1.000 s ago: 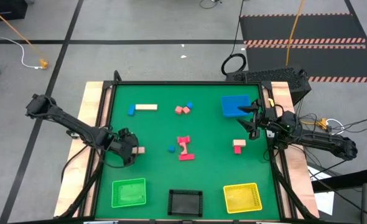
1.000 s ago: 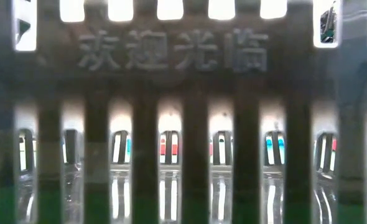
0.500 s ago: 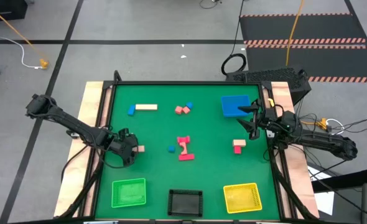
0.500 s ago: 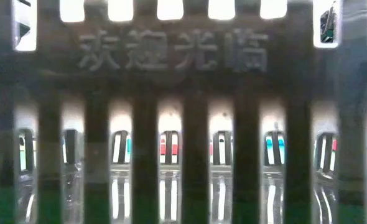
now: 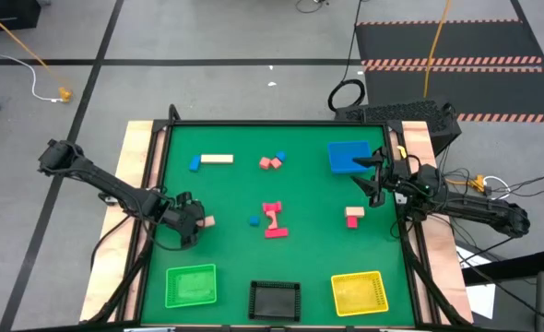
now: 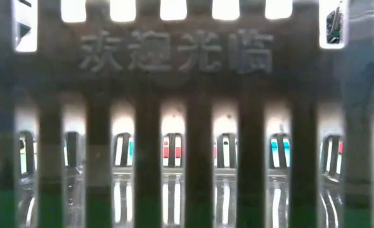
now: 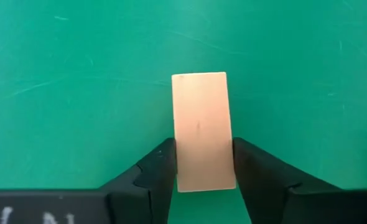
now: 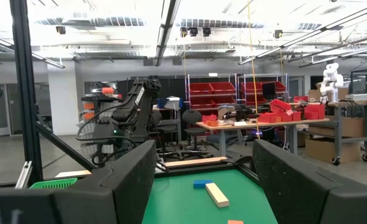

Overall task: Sort & place blocks by color
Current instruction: Put the light brown block into the green bin

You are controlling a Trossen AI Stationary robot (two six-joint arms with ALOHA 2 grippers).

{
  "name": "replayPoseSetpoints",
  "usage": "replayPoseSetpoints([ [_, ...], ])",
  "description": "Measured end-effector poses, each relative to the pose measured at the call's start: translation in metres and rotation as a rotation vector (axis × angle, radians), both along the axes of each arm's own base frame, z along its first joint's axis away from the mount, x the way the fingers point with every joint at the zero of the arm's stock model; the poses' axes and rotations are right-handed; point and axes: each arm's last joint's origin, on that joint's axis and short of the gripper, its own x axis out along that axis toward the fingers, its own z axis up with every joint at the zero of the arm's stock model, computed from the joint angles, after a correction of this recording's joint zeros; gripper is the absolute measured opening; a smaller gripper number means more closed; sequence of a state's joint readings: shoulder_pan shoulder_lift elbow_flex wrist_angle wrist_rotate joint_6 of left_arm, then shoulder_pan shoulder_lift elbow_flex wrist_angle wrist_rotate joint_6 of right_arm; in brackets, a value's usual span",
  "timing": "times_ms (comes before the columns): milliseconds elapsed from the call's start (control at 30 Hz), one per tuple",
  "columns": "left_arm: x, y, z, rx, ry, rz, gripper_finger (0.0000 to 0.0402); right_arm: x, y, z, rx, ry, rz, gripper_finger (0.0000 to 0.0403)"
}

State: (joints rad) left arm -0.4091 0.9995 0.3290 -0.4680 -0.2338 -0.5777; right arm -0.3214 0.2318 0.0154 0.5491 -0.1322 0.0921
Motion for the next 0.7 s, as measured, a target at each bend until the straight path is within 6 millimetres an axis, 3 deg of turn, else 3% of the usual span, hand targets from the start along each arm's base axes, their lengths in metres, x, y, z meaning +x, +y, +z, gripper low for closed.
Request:
replayPoseSetpoints([
  [267,0.009,-0.004,-0.014,0.037,0.06,0.011,0.0195,0.0,0.0,0.0,0.0,0.0,0.0,0.0258],
  [500,0.015,-0.005,-0.012,0.02,-0.022,0.042,0.0133,0.0,0.0,0.0,0.0,0.0,0.0,0.0258],
  [700,0.023,-0.008,-0.002,-0.037,-0.12,0.074,0.0132,0.0,0.0,0.0,0.0,0.001,0.0,0.0258],
])
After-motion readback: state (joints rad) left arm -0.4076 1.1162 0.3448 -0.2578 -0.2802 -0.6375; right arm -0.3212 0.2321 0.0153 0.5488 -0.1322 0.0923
